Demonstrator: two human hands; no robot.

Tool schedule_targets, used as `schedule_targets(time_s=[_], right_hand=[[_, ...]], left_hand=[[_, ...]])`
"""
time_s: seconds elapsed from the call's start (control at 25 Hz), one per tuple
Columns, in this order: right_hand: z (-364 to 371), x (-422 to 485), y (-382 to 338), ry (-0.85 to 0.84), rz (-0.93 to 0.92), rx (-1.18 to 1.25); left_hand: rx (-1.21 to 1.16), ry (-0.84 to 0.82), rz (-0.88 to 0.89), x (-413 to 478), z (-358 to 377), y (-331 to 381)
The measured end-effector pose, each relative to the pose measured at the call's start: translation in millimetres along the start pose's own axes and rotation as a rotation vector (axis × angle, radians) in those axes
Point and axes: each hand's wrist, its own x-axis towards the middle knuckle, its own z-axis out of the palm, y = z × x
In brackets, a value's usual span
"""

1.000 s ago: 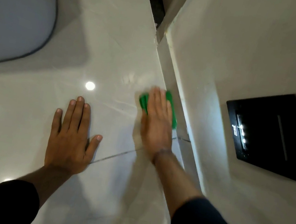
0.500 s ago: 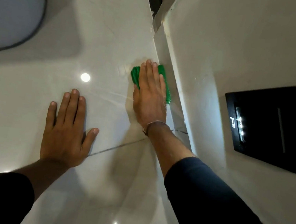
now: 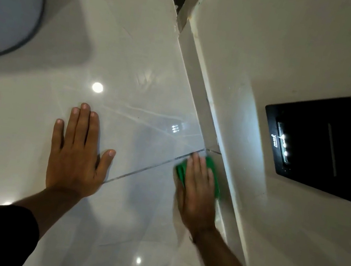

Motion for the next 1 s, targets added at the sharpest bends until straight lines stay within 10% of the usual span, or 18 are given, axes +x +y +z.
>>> schedule_targets(time_s=[0.24,0.56,1.0], right_hand=[[-20.7,187.0,-66.5,0.13,0.014,0.012],[5.9,-20.5,14.1,-0.028,0.025,0.01],[-23.2,-13.8,-10.6,-0.059,0.086,-0.075]], left_hand=[[0.019,0.008,0.003,0.2,1.9,-0.7],[-0.011,0.023,0.015,-0.9,3.4,-2.1],[0.039,-0.071,0.096,-5.6,-38.3,-9.1]])
